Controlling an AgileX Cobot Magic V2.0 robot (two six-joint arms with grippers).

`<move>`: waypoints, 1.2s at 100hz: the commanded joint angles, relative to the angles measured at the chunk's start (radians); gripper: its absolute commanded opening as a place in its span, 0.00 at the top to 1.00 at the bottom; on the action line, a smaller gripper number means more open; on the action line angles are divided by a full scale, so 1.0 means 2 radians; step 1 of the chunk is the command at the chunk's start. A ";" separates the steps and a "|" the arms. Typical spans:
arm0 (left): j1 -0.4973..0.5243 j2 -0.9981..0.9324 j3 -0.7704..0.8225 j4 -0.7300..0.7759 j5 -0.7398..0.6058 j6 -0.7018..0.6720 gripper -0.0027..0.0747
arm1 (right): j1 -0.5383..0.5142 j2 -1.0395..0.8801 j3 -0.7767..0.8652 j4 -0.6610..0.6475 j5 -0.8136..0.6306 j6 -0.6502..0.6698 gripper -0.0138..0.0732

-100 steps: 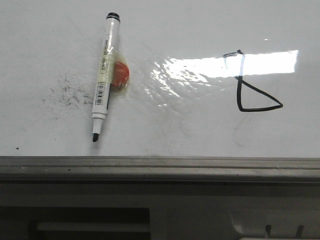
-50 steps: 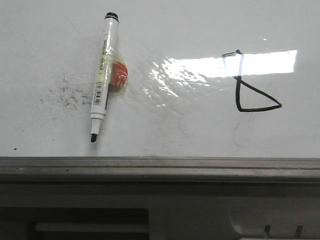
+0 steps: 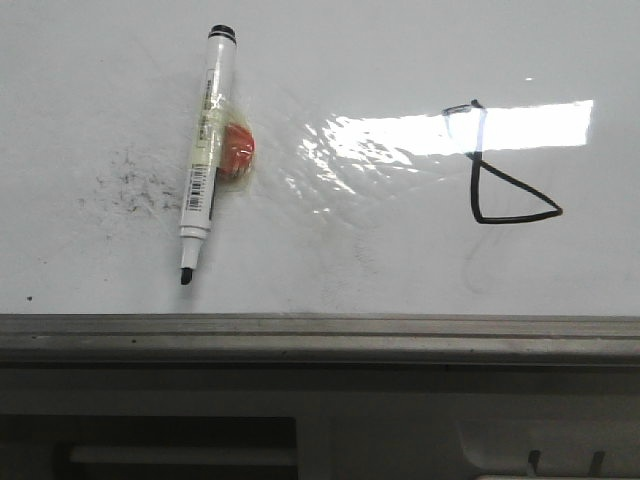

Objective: Write number 8 on whiteboard

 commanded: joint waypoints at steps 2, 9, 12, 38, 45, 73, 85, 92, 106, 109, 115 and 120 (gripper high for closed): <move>0.000 -0.014 0.015 0.000 -0.012 -0.005 0.99 | -0.004 0.007 -0.011 0.002 -0.040 -0.001 0.89; 0.000 -0.014 0.015 0.000 -0.012 -0.005 0.99 | -0.004 0.007 -0.011 0.002 -0.040 -0.001 0.89; 0.000 -0.014 0.015 0.000 -0.012 -0.005 0.99 | -0.004 0.007 -0.011 0.002 -0.040 -0.001 0.89; 0.000 -0.014 0.015 0.000 -0.012 -0.005 0.99 | -0.004 0.007 -0.003 -0.020 -0.037 -0.002 0.89; 0.000 -0.014 0.015 0.000 -0.012 -0.005 0.99 | -0.004 0.007 0.015 -0.022 -0.059 -0.002 0.89; 0.000 -0.014 0.015 0.000 -0.012 -0.005 0.99 | -0.081 0.021 0.136 -0.023 -0.311 -0.002 0.89; 0.000 -0.014 0.015 0.000 -0.012 -0.005 0.99 | -0.177 0.052 0.171 -0.022 -0.396 -0.002 0.89; 0.000 -0.014 0.015 0.000 -0.012 -0.005 0.99 | -0.235 0.066 0.185 -0.021 -0.392 0.014 0.89; 0.000 -0.014 0.015 0.000 -0.012 -0.005 0.99 | -0.337 0.064 0.229 -0.021 -0.380 0.078 0.89; 0.000 -0.014 0.015 0.000 -0.012 -0.005 0.99 | -0.358 0.060 0.240 -0.022 -0.380 0.086 0.89; 0.000 -0.014 0.015 0.000 -0.012 -0.005 0.99 | -0.387 0.044 0.252 -0.029 -0.359 0.101 0.89; 0.000 -0.014 0.015 0.000 -0.012 -0.005 0.99 | -0.408 0.025 0.249 -0.037 -0.305 0.108 0.89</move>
